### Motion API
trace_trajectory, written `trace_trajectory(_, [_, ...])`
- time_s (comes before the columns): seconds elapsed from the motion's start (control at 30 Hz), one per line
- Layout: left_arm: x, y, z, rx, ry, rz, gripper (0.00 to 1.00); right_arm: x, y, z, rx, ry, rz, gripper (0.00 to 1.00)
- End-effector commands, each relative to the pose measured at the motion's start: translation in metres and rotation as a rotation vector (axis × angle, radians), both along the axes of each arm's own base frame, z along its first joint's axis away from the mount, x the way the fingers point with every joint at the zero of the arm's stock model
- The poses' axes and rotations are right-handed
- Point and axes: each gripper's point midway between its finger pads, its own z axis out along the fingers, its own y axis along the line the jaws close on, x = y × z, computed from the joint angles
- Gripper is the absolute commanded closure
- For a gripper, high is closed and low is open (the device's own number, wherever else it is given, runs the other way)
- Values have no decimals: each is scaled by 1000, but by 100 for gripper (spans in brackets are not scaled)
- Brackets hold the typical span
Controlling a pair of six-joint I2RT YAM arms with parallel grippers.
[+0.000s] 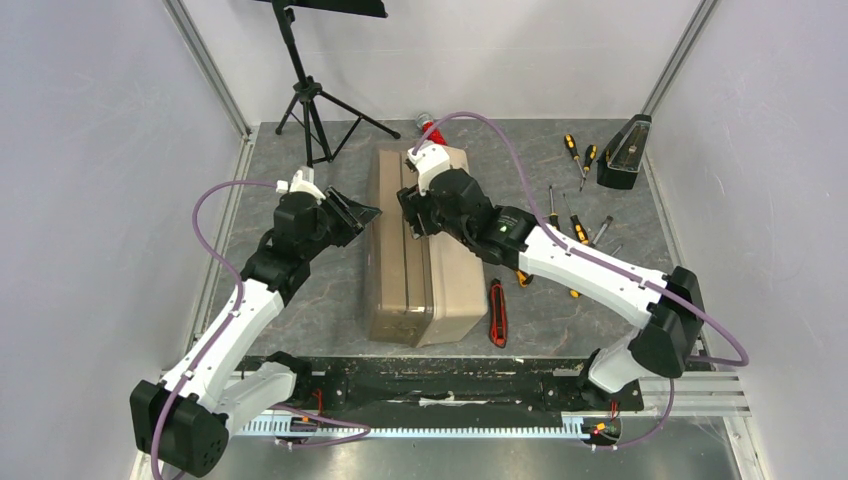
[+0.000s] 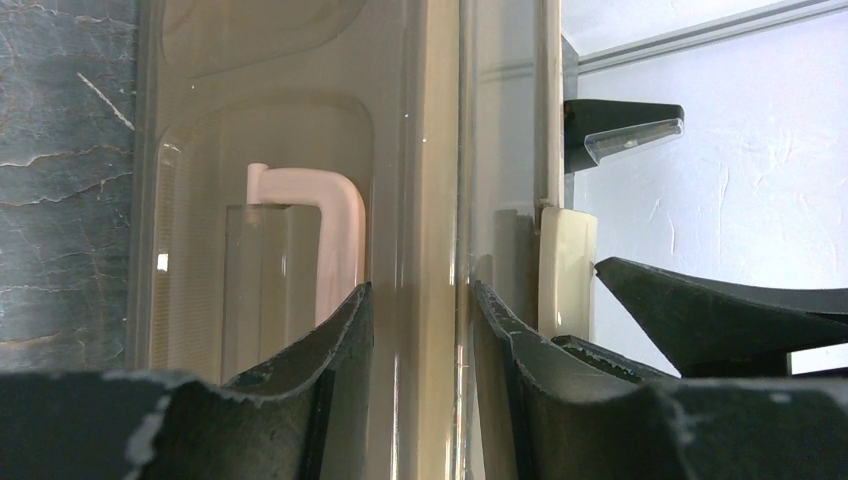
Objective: Pack the tool kit
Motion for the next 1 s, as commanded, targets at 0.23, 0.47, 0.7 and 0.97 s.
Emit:
trace_trajectory(0.23, [-10,-22,1,-2,14,-91,76,-5,23,-4,-86,58,52,26])
trace_trajectory(0.47, [-11,-21,2,3,7,-91,76,-1,12,-16,-186,68,-10,23])
trace_trajectory(0.7, [-11,-19,0,13,11,-84,76,-2,-1,18,-127,-1,-42,18])
trace_trajectory(0.97, [-10,-19,0,12,12,-81,76,-5,-8,30,-99,-24,-55,17])
